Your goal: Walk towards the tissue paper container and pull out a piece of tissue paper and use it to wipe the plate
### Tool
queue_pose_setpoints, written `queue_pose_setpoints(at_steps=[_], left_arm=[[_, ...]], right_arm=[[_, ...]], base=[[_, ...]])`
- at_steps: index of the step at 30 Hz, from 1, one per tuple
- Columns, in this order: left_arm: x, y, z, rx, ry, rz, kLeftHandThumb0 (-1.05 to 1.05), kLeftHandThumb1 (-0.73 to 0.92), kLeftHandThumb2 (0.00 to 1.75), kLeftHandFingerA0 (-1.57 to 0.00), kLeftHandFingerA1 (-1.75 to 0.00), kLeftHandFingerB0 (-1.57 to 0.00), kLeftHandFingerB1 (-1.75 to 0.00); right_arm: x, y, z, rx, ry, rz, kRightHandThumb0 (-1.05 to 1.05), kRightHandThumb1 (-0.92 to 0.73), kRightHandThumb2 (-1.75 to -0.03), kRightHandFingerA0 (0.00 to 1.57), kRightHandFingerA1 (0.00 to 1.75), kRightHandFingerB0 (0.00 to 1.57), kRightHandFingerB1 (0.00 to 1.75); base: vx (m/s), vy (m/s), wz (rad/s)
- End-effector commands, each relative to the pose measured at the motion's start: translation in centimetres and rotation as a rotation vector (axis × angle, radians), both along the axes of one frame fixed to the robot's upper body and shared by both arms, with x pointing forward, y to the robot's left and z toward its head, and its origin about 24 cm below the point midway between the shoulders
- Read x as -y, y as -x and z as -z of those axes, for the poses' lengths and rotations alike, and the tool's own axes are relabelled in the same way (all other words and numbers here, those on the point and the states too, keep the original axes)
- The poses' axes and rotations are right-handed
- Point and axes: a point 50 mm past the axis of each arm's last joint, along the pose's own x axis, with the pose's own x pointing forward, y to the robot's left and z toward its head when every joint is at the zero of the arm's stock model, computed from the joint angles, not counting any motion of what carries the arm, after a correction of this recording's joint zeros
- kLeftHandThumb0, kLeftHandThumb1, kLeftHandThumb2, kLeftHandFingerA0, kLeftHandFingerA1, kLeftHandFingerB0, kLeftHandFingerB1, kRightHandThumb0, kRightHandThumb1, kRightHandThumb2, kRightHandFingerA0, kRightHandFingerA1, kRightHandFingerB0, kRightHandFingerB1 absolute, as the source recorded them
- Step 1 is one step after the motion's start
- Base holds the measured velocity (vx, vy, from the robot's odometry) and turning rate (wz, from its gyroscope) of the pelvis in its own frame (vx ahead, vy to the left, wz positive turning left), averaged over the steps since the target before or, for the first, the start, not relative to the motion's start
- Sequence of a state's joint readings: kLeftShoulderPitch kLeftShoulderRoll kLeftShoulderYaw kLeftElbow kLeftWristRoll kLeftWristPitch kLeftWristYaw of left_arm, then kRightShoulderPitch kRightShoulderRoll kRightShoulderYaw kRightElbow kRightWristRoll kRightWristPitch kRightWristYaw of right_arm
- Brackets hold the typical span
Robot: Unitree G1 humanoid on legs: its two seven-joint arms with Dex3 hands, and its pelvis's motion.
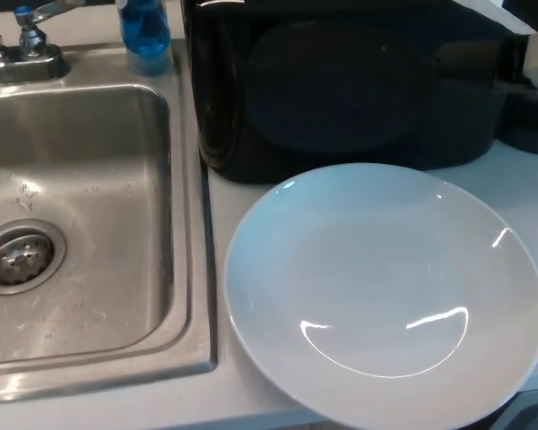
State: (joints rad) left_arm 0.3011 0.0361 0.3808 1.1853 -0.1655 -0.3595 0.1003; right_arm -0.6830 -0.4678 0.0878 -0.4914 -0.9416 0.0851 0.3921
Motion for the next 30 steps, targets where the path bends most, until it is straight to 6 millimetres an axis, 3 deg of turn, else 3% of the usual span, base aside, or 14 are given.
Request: queue_pose_setpoints(at_steps=[1, 2, 8, 16, 17, 18, 19, 21, 24, 25, 27, 28, 29, 30], left_arm=[[-0.2, 0.7, -0.4, 0.027, -0.040, 0.003, 0.00, 0.46, 1.14, -1.03, -1.07, -0.93, -0.76], [-0.2, 0.9, -0.3, 0.003, -0.035, 0.005, -0.04, 0.48, 1.08, -1.03, -1.05, -0.93, -0.76], [-0.4, 1.9, -0.2, -0.048, -0.029, -0.008, -0.05, 0.53, 0.95, -1.04, -1.00, -0.93, -0.70], [-0.2, 1.7, -0.1, -0.043, -0.017, -0.005, -0.06, 0.49, 1.00, -1.03, -1.00, -0.92, -0.72], [-0.1, 1.6, 0.0, -0.040, -0.017, -0.006, -0.05, 0.49, 1.05, -1.03, -1.01, -0.92, -0.72], [0.0, 1.5, 0.0, -0.035, -0.017, -0.010, -0.05, 0.49, 1.05, -1.03, -1.01, -0.92, -0.72], [0.0, 1.6, 0.0, -0.032, -0.016, -0.013, -0.04, 0.50, 1.06, -1.02, -1.01, -0.91, -0.71], [0.0, 2.0, -0.1, -0.027, -0.020, -0.010, -0.05, 0.49, 1.11, -1.03, -1.02, -0.91, -0.74], [0.0, 2.5, -0.2, -0.031, -0.014, -0.037, -0.03, 0.47, 1.11, -1.07, -1.07, -0.96, -0.72], [0.0, 2.6, -0.2, -0.040, -0.019, -0.033, -0.05, 0.50, 1.06, -1.06, -1.05, -0.93, -0.72], [0.0, 3.0, -0.2, -0.061, -0.029, -0.023, -0.04, 0.55, 0.97, -1.01, -0.99, -0.89, -0.70], [0.0, 3.0, -0.2, -0.062, -0.028, -0.022, -0.04, 0.55, 0.95, -1.00, -1.00, -0.89, -0.70], [0.0, 3.1, -0.2, -0.063, -0.022, -0.026, -0.03, 0.54, 0.97, -1.03, -1.03, -0.93, -0.72], [0.0, 3.2, -0.2, -0.063, -0.013, -0.033, -0.02, 0.54, 0.98, -1.03, -1.01, -0.94, -0.71]], right_arm=[[0.0, -1.3, 1.1, -0.071, 0.001, 0.090, -0.95, -0.52, -0.92, 0.00, 0.19, 0.00, 0.08], [-0.1, -1.4, 1.0, -0.071, 0.001, 0.094, -0.97, -0.55, -0.93, 0.00, 0.17, 0.08, 0.04], [-1.2, -2.9, 0.8, -0.100, -0.021, 0.109, -0.98, -0.57, -0.92, 0.00, 0.14, 0.09, 0.04], [-2.6, -4.8, 1.7, -0.148, -0.063, 0.067, -0.93, -0.53, -0.88, 0.00, 0.11, 0.09, 0.06], [-2.6, -5.0, 1.6, -0.143, -0.066, 0.070, -0.77, -0.54, -0.73, 0.00, 0.00, 0.02, 0.19], [-2.7, -5.2, 1.6, -0.135, -0.070, 0.073, -0.77, -0.54, -0.73, 0.00, 0.00, 0.02, 0.19], [-2.7, -5.2, 1.5, -0.134, -0.077, 0.072, -0.86, -0.50, -0.86, 0.00, 0.15, 0.11, 0.09], [-2.5, -5.6, 1.3, -0.120, -0.127, 0.063, -0.87, -0.50, -0.85, 0.00, 0.13, 0.14, 0.12], [-2.3, -5.9, 1.0, -0.095, -0.151, 0.089, -0.86, -0.51, -0.88, 0.00, 0.17, 0.12, 0.16], [-2.3, -5.9, 0.9, -0.086, -0.158, 0.089, -0.73, -0.47, -0.89, 0.00, 0.32, 0.01, 0.27], [-2.3, -6.1, 0.9, -0.073, -0.170, 0.089, -0.71, -0.47, -0.88, 0.01, 0.38, 0.05, 0.28], [-2.3, -6.2, 1.0, -0.065, -0.168, 0.093, -0.67, -0.65, -0.63, 0.03, 0.42, 0.05, 0.28], [-2.2, -6.3, 1.0, -0.061, -0.172, 0.093, -0.65, -0.46, -0.89, 0.00, 0.50, 0.03, 0.33], [-2.1, -6.6, 1.1, -0.061, -0.180, 0.089, -0.64, -0.45, -0.89, 0.00, 0.50, 0.02, 0.33]], base=[[0.00, 0.000, 0.00], [0.00, 0.000, 0.00], [0.00, 0.000, 0.00], [0.00, 0.000, 0.00], [0.00, 0.000, 0.00], [0.00, 0.000, 0.00], [0.00, 0.000, 0.00], [0.00, 0.000, 0.00], [0.00, 0.000, 0.00], [0.00, 0.000, 0.00], [0.00, 0.000, 0.00], [0.00, 0.000, 0.00], [0.00, 0.000, 0.00], [0.00, 0.000, 0.00]])
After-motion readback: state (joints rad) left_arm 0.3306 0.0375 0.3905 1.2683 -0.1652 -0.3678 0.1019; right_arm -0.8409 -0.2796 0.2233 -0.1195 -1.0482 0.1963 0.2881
